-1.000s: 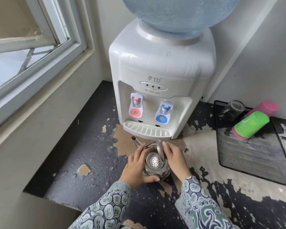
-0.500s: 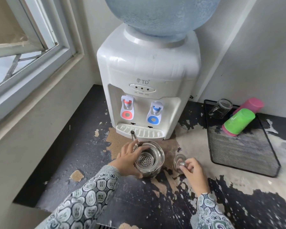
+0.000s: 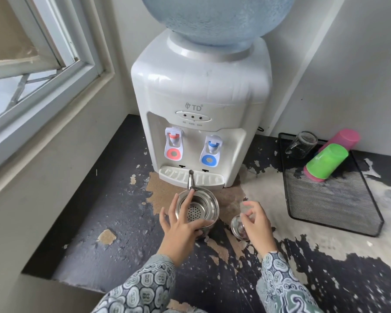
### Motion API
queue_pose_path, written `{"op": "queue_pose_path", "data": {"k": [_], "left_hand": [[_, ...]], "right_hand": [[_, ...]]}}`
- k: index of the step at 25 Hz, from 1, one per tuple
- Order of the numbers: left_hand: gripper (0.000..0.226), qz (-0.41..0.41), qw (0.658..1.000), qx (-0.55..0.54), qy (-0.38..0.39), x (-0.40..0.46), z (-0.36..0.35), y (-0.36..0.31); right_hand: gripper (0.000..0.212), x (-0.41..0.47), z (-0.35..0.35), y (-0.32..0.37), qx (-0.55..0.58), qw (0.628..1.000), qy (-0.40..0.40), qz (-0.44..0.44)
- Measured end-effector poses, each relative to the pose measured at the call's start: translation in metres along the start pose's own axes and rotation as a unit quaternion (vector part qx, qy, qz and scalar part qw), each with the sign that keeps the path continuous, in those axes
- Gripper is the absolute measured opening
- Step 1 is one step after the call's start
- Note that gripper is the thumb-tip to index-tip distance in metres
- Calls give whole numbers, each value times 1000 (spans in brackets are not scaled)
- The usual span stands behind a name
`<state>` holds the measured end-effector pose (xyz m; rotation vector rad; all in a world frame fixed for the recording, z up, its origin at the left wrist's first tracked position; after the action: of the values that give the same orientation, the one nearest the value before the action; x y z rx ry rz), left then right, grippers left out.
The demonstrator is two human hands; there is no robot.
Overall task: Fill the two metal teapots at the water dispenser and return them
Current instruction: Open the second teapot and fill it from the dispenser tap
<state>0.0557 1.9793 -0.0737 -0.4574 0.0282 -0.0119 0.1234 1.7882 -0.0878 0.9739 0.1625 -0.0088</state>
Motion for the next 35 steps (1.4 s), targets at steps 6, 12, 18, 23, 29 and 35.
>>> {"op": "queue_pose_path", "data": {"k": [6,12,18,23,29,35], "left_hand": [[36,75,992,-88,-44,-14,36,66],[43,181,906,-362,-127,-22,48,77],[104,183,877,-445,12,-29,-3,54],[135,171,913,-369,22,6,9,41],[128,99,964,-246,-23,53,41,18],[112,103,962,-250,-46,75,42,11]], "right_hand": [[23,9,-36,43,34,997,60,41],[26,19,-63,46,-161,983,61,58],[10,7,-59,29,-73,991,95,52],[4,13,-34,35,-15,998,61,26],[5,40,-5,59,37,998,53,-4],[12,56,-4,54,61,996,55,-41]]}}
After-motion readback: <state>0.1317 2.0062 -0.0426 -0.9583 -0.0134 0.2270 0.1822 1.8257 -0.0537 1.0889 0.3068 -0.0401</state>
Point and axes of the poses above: each hand's wrist, its own x-axis towards the middle knuckle, its own z-axis out of the back of the hand, y = z × x, the point moved 7 cm from there along x, towards the middle knuckle, and after that the axes turned 2 degrees about y, right-handed, at the moved point
